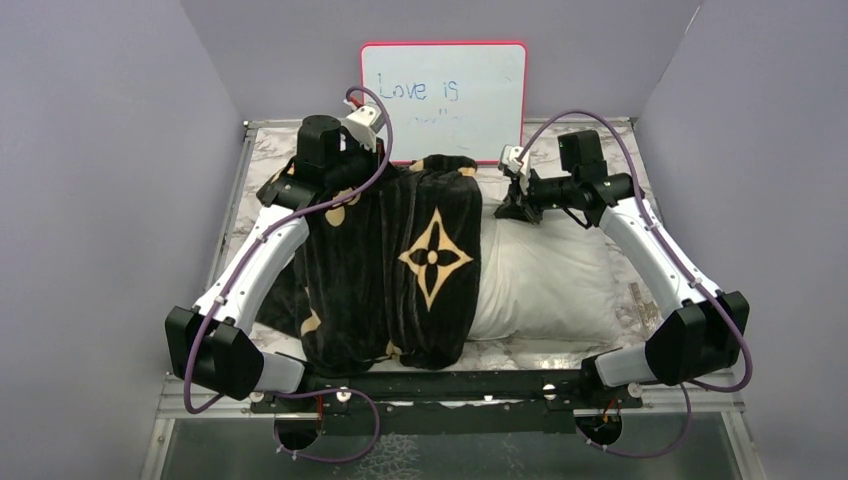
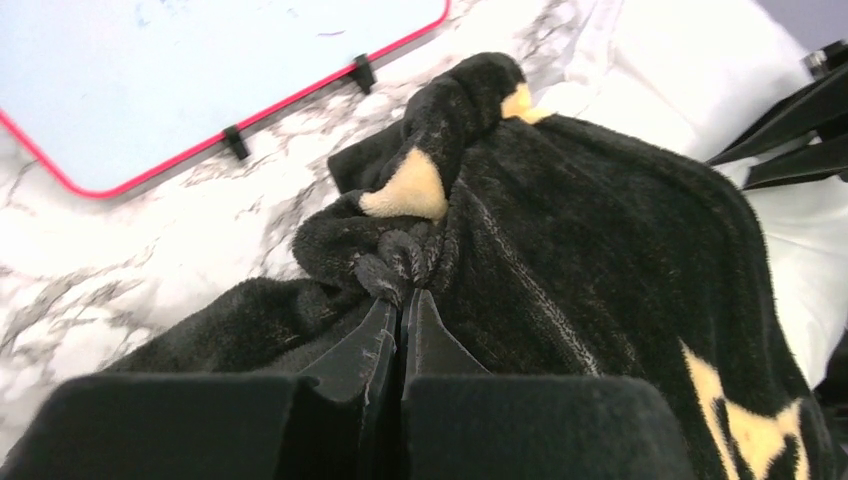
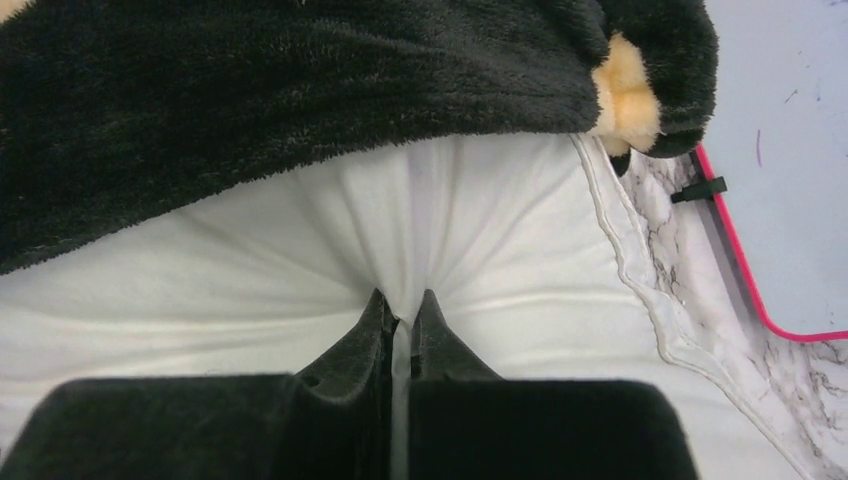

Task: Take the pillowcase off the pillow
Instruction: Remove the pillow from the pillowcase.

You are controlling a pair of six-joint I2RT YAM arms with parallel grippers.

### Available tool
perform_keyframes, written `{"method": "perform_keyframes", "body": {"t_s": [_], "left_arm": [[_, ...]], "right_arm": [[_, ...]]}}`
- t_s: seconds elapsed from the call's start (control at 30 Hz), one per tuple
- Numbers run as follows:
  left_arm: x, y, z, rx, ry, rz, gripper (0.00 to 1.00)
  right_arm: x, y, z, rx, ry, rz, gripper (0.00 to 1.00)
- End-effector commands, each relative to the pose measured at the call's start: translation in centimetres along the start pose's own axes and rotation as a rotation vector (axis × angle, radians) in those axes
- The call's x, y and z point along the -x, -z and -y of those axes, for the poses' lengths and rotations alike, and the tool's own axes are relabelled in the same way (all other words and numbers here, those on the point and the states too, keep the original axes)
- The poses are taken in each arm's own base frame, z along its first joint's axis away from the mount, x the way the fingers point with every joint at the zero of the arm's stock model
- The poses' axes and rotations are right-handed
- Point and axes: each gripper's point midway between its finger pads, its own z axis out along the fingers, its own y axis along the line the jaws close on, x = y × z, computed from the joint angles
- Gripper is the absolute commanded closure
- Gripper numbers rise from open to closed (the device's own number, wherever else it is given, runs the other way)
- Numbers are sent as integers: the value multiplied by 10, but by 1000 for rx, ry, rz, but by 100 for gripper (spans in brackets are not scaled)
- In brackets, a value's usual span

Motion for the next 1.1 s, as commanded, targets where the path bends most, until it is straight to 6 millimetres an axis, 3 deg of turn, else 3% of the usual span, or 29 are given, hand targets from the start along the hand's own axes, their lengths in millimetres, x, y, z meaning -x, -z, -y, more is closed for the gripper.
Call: {"method": "perform_keyframes", "body": {"t_s": [0.0,0.1,0.2,0.43,0.47,0.57,0.7,0.73,0.83,0.9,1.07], "left_arm": [[53,55,-58,295,-35,148,100],[41,81,-103,409,69,142,100],[32,98,-127,455,129,130,100],[26,89,-130,388,194,109,100],[26,87,-128,371,203,106,95],[24,75,-118,275,231,83,36],[14,88,-142,456,284,79,6],[10,97,-151,528,300,83,2],[-1,120,-170,679,354,96,1],[-18,123,-179,711,409,78,1],[-44,81,-158,416,490,53,1]], "right_arm": [[-31,18,38,-209,-15,-123,99],[-33,20,38,-206,-21,-128,99],[-35,16,35,-187,-28,-123,99],[-29,18,34,-184,-8,-101,99],[-28,19,35,-194,-10,-101,99],[-22,24,45,-255,-12,-91,99],[-23,36,70,-409,-42,-117,99],[-23,39,74,-433,-43,-121,99],[-22,40,76,-452,-29,-116,99],[-20,38,71,-433,-13,-92,99],[-22,34,65,-402,2,-82,99]]}}
